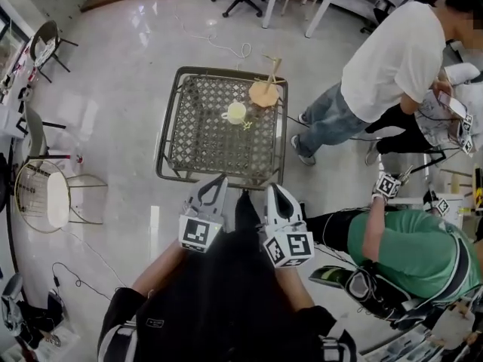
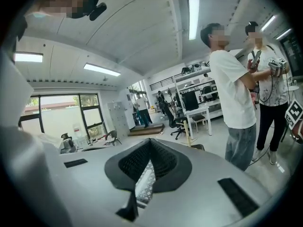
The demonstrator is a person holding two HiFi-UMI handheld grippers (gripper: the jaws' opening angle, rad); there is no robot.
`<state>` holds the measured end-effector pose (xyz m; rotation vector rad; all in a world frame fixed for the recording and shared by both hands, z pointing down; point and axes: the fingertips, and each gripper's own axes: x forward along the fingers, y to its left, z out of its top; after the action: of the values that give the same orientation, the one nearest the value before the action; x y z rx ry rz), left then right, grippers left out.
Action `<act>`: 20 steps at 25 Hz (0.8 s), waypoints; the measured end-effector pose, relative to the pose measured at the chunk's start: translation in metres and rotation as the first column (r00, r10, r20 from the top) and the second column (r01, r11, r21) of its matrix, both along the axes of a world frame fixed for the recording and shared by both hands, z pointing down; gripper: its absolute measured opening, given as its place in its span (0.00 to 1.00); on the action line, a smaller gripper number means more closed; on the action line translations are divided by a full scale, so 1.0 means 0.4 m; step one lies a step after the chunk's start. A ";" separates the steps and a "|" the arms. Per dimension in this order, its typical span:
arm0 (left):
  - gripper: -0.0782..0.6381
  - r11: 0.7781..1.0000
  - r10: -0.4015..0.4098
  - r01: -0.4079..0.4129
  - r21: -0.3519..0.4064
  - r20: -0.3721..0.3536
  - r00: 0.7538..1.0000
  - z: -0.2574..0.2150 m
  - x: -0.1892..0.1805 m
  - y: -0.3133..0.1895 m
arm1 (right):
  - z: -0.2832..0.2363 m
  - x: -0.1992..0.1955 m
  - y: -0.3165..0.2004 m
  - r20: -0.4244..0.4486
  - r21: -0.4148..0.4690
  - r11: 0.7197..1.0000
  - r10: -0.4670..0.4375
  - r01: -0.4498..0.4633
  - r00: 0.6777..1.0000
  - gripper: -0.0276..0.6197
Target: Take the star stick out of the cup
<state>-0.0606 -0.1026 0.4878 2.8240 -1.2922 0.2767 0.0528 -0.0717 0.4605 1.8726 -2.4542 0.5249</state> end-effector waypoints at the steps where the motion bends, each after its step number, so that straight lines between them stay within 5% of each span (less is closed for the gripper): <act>1: 0.13 1.000 0.004 -0.004 -0.008 0.013 1.000 0.011 0.007 -0.024 | -0.001 0.003 -0.026 0.004 0.000 1.000 -0.005 0.005 1.000 0.06; 16: 0.14 0.987 0.049 -0.020 -0.160 0.178 0.983 0.261 0.181 -0.341 | 0.056 0.147 -0.366 0.028 -0.046 0.997 -0.053 0.054 0.998 0.06; 20: 0.26 0.972 0.053 -0.001 -0.235 0.213 0.976 0.346 0.207 -0.386 | 0.074 0.184 -0.417 0.023 -0.064 0.996 -0.054 0.055 0.998 0.06</act>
<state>0.0222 -0.2571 0.6263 2.6709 -1.1649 0.7077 0.1266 -0.2384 0.4900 1.7803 -2.4620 0.6175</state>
